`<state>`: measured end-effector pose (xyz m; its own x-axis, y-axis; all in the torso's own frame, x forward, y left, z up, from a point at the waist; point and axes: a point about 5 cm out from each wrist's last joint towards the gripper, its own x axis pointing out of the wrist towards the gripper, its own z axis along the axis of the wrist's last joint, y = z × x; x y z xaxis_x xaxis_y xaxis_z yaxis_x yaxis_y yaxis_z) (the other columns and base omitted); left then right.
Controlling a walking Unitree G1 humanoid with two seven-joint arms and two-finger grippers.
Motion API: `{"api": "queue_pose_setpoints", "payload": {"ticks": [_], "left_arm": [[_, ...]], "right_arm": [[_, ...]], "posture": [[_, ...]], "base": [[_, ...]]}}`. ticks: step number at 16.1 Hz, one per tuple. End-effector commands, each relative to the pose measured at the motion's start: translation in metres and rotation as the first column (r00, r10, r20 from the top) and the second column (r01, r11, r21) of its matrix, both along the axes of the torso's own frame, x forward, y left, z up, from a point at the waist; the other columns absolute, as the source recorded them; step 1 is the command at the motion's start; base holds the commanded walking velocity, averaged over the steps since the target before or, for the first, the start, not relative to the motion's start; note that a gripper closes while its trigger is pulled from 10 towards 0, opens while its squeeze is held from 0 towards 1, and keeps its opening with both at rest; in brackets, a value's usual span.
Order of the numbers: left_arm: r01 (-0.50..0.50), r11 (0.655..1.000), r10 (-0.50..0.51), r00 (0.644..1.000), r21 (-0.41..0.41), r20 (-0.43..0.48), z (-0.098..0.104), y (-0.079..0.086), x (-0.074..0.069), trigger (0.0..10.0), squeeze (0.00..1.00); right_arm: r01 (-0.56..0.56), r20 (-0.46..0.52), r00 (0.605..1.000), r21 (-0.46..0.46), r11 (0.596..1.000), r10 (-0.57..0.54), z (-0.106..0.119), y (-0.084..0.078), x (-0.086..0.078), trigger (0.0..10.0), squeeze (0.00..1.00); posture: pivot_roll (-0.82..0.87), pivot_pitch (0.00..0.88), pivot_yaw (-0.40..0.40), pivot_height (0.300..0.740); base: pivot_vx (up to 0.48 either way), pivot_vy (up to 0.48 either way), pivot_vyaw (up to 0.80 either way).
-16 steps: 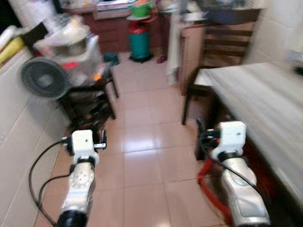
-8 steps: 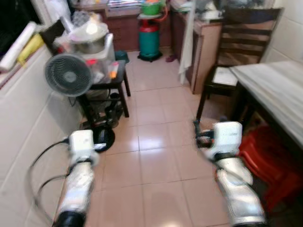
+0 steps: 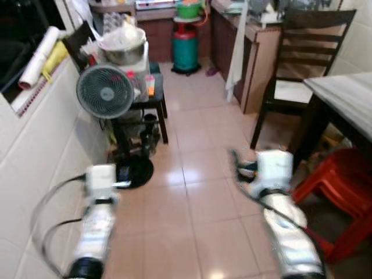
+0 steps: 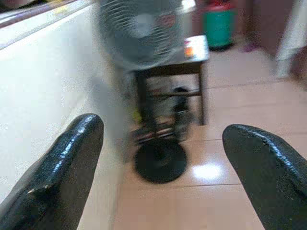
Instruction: Setting the table
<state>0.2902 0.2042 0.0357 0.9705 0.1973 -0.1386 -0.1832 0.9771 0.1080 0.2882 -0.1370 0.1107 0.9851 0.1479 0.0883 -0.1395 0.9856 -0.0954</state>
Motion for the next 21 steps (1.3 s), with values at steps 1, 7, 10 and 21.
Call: {"api": "queue_pose_setpoints", "payload": {"ticks": [1, 7, 10, 21], "left_arm": [[0.009, 1.0, -0.009, 1.0, -0.01, -0.028, -0.007, -0.005, -0.003, 10.0, 0.0], [-0.065, 0.997, 0.064, 0.998, -0.046, -0.027, -0.016, -0.003, -0.013, 10.0, 0.0], [-0.043, 0.995, 0.038, 0.998, -0.094, -0.054, -0.026, -0.007, -0.021, 10.0, 0.0], [0.067, 0.988, -0.11, 0.935, -0.138, -0.337, -0.067, -0.013, -0.041, 10.0, 0.0]], "right_arm": [[0.017, -0.003, 1.0, -0.015, 1.0, -0.017, -0.001, -0.009, 0.002, 10.0, 0.0], [-0.063, -0.012, 0.998, -0.048, 0.997, 0.063, 0.001, -0.004, 0.011, 10.0, 0.0], [-0.093, -0.023, 0.995, -0.062, 0.994, 0.092, -0.002, 0.0, 0.014, 10.0, 0.0], [0.005, -0.231, 0.973, -0.073, 0.997, -0.021, -0.064, -0.016, 0.009, 10.0, 0.0]], "posture": [[-0.05, 0.0, 0.059, 0.74], [-0.01, 0.0, -0.026, 0.74], [0.01, 0.0, -0.049, 0.74], [0.0, 0.0, -0.003, 0.74]], "base": [[0.0, 0.0, 0.0], [0.0, 0.0, 0.0], [0.0, 0.0, 0.0], [0.0, 0.0, 0.3]]}}
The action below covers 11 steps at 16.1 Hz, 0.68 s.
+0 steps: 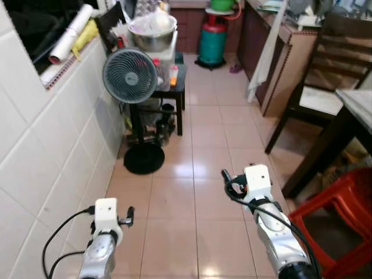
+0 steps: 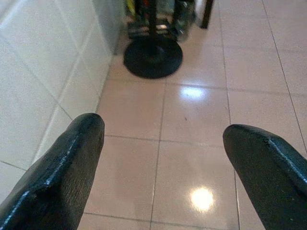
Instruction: Setting the table
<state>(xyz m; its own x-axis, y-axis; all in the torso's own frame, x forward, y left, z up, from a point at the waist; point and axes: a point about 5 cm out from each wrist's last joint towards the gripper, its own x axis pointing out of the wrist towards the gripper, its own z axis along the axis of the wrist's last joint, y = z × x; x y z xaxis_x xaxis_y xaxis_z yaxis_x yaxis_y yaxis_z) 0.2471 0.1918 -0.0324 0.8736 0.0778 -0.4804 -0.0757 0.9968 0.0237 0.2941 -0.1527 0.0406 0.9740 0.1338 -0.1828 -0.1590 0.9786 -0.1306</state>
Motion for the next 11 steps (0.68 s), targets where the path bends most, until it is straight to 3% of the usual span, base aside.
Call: {"api": "queue_pose_setpoints", "payload": {"ticks": [1, 2, 5, 7, 11], "left_arm": [[0.03, 1.0, -0.03, 0.999, 0.001, -0.029, -0.002, -0.004, 0.0, 10.0, 0.0], [0.055, 0.998, -0.054, 0.997, 0.008, -0.063, -0.006, -0.007, -0.003, 10.0, 0.0], [0.145, 0.989, -0.147, 0.957, -0.026, -0.25, -0.029, -0.018, -0.025, 10.0, 0.0], [0.16, 0.986, -0.165, 0.947, -0.041, -0.277, -0.031, -0.02, -0.028, 10.0, 0.0], [0.183, 0.982, -0.19, 0.921, -0.053, -0.341, -0.037, -0.02, -0.037, 10.0, 0.0]], "right_arm": [[0.025, -0.024, 0.999, -0.001, 1.0, -0.025, -0.006, -0.004, 0.0, 10.0, 0.0], [0.051, -0.087, 0.995, -0.003, 0.999, -0.051, -0.019, -0.007, -0.005, 10.0, 0.0], [0.115, -0.354, 0.928, -0.037, 0.993, -0.121, -0.068, -0.016, -0.036, 10.0, 0.0], [0.133, -0.41, 0.902, -0.034, 0.99, -0.135, -0.078, -0.017, -0.044, 10.0, 0.0], [0.192, -0.551, 0.814, -0.045, 0.98, -0.184, -0.099, -0.018, -0.067, 10.0, 0.0]], "posture": [[0.0, 0.0, 0.005, 0.74], [0.01, 0.0, 0.006, 0.74], [0.0, 0.0, 0.021, 0.74], [0.0, 0.0, 0.026, 0.74], [-0.03, 0.0, 0.045, 0.74]], "base": [[0.0, 0.0, 0.0], [0.0, 0.0, 0.0], [0.0, 0.0, 0.0], [0.0, 0.0, 0.0], [0.0, 0.0, 0.0]]}}
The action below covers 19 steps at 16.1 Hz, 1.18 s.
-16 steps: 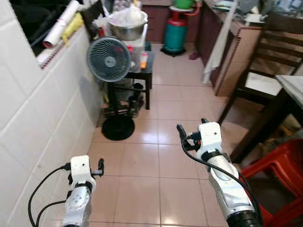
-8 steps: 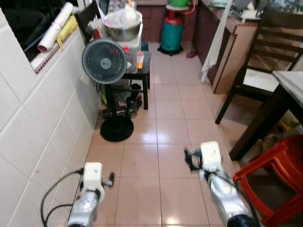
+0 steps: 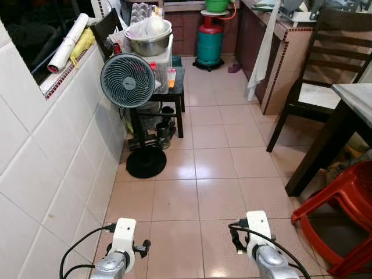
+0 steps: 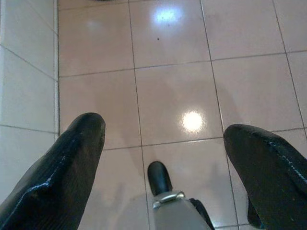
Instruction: Setting the table
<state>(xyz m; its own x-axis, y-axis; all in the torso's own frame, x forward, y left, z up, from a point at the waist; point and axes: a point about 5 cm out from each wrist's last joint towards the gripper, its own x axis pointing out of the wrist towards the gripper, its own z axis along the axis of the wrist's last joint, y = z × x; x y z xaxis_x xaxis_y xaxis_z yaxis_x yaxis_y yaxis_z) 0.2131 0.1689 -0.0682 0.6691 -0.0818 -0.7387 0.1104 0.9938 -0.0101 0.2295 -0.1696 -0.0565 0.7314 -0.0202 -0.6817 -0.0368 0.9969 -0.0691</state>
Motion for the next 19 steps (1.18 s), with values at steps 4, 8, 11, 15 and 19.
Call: {"api": "queue_pose_setpoints", "payload": {"ticks": [4, 8, 11, 15, 19], "left_arm": [[0.016, 0.999, -0.014, 0.998, 0.03, -0.067, -0.006, 0.008, -0.011, 10.0, 0.0], [0.014, 0.998, -0.007, 0.992, 0.062, -0.122, -0.012, 0.006, -0.02, 10.0, 0.0], [0.016, 0.998, -0.008, 0.991, 0.059, -0.13, -0.014, -0.001, -0.021, 10.0, 0.0], [0.001, 0.997, 0.008, 0.992, 0.075, -0.124, -0.013, 0.002, -0.02, 10.0, 0.0], [-0.046, 0.995, 0.057, 0.989, 0.085, -0.134, -0.016, 0.014, -0.029, 10.0, 0.0]], "right_arm": [[0.002, -0.05, 0.999, -0.02, 1.0, -0.003, -0.006, -0.003, -0.007, 10.0, 0.0], [-0.009, -0.075, 0.997, -0.034, 0.999, 0.007, -0.01, -0.007, -0.013, 10.0, 0.0], [-0.037, -0.093, 0.995, -0.052, 0.998, 0.032, -0.012, -0.008, -0.017, 10.0, 0.0], [-0.058, -0.121, 0.991, -0.058, 0.997, 0.05, -0.016, -0.009, -0.023, 10.0, 0.0], [-0.105, -0.149, 0.984, -0.07, 0.992, 0.093, -0.018, -0.009, -0.027, 10.0, 0.0]], "posture": [[-0.04, 0.0, 0.057, 0.74], [-0.05, 0.0, 0.056, 0.74], [-0.04, 0.0, 0.05, 0.74], [-0.03, 0.0, 0.036, 0.74], [0.01, 0.0, -0.002, 0.74]], "base": [[0.0, 0.0, 0.6], [0.0, 0.0, 0.79], [0.0, 0.0, 0.57], [0.0, 0.0, 0.73], [0.0, 0.0, 0.0]]}}
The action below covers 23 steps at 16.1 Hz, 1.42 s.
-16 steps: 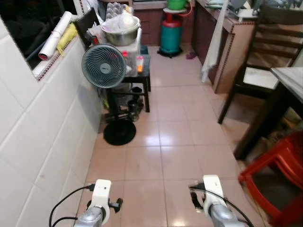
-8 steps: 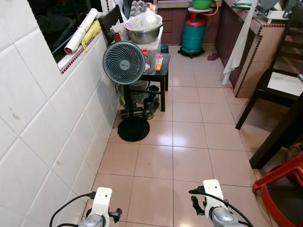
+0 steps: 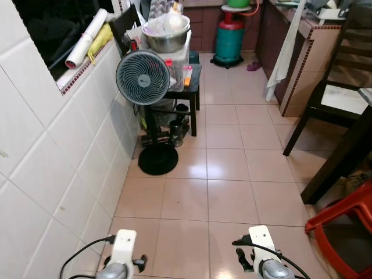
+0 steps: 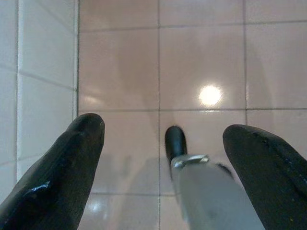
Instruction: Setting the table
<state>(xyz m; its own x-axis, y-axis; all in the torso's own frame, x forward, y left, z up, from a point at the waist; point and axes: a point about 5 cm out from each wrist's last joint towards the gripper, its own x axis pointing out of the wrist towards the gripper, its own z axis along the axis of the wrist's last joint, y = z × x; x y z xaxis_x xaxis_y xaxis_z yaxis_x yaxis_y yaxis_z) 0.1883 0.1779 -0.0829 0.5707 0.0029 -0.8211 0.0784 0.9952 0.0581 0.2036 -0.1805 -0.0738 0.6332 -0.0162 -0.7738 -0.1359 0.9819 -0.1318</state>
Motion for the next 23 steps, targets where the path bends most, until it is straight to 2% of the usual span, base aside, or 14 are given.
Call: {"api": "queue_pose_setpoints", "payload": {"ticks": [1, 5, 7, 16, 23], "left_arm": [[-0.022, 1.0, 0.022, 1.0, 0.003, -0.011, -0.002, 0.007, -0.005, 10.0, 0.0], [-0.053, 0.999, 0.053, 0.999, -0.005, -0.011, -0.004, 0.014, -0.012, 10.0, 0.0], [-0.046, 0.999, 0.046, 0.999, -0.008, -0.007, -0.004, 0.015, -0.013, 10.0, 0.0], [-0.008, 1.0, 0.008, 1.0, -0.01, -0.013, -0.003, 0.009, -0.009, 10.0, 0.0], [-0.01, 1.0, 0.01, 1.0, -0.005, -0.025, -0.004, 0.012, -0.011, 10.0, 0.0]], "right_arm": [[-0.017, -0.012, 1.0, -0.003, 1.0, 0.017, -0.001, 0.002, -0.001, 10.0, 0.0], [-0.082, -0.014, 0.997, -0.009, 0.997, 0.082, 0.0, 0.008, 0.002, 10.0, 0.0], [-0.082, -0.014, 0.997, -0.004, 0.997, 0.082, 0.0, 0.01, 0.001, 10.0, 0.0], [-0.084, -0.019, 0.996, -0.006, 0.996, 0.084, -0.002, 0.011, -0.001, 10.0, 0.0], [-0.093, -0.028, 0.995, -0.012, 0.996, 0.092, -0.004, 0.01, -0.006, 10.0, 0.0]], "posture": [[0.02, 0.0, -0.007, 0.74], [0.03, 0.0, -0.008, 0.74], [0.02, 0.0, -0.005, 0.74], [0.0, 0.0, 0.01, 0.74], [0.0, 0.0, 0.013, 0.74]], "base": [[0.0, 0.0, 0.0], [0.0, 0.0, 0.0], [0.0, 0.0, 0.72], [0.292, 0.0, 0.07], [0.309, 0.0, 0.0]]}}
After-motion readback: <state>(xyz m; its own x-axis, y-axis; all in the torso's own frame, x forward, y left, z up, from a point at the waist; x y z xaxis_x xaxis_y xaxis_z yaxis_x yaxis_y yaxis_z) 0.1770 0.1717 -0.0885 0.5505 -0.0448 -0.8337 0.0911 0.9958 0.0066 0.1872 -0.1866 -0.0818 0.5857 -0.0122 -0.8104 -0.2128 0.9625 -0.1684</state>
